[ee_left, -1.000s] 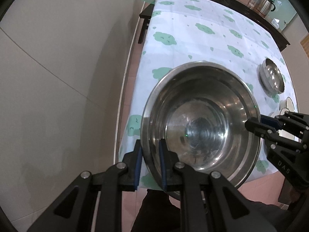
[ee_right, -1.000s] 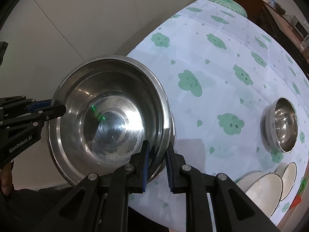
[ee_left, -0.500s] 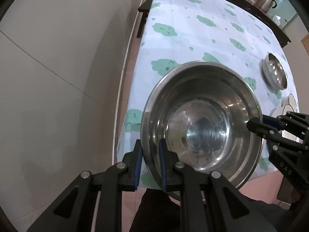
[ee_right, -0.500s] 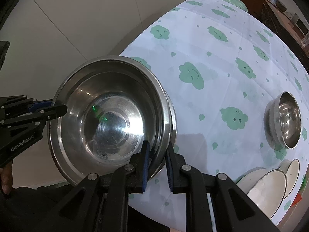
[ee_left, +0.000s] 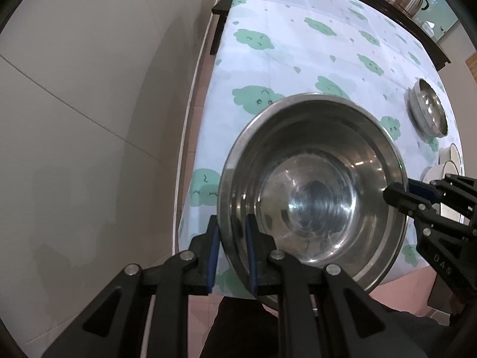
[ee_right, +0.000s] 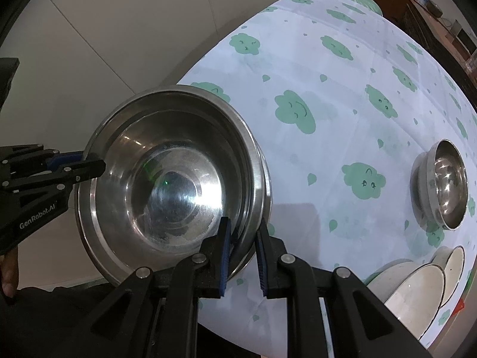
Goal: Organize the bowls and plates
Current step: 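Lift the stacked steel bowls with both grippers and carry them along the table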
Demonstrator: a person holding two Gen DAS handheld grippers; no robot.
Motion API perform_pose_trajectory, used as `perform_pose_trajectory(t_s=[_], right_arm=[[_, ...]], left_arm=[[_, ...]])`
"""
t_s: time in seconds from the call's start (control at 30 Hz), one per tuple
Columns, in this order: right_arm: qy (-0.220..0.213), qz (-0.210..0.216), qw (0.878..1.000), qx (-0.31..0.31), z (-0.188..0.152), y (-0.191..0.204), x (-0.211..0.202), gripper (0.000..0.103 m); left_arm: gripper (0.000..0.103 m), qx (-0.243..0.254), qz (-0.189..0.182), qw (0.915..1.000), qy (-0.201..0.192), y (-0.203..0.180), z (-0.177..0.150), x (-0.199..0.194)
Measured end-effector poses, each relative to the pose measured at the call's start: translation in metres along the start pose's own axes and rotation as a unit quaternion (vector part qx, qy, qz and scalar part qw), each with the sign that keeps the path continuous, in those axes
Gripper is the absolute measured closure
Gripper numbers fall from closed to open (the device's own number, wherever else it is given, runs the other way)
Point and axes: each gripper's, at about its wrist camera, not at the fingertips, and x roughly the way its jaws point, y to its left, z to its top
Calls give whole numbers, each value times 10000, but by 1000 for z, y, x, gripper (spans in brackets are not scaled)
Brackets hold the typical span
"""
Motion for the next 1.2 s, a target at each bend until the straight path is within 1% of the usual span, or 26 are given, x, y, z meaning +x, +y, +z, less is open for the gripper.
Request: perform_pose_trajectory(t_s=[0.7, 0.87, 1.2], right_arm=[[25, -68, 10000, -30, 3, -4, 3, 85], [19, -207, 9996, -168, 3, 1, 3, 85], [5, -289, 9993, -253, 3, 4, 3, 85]], left_arm=[[89, -10, -69, 9999, 116, -1, 3, 8], [89, -38, -122, 9998, 156, 1, 4, 10], [89, -52, -172, 9997, 166, 1, 2, 13]])
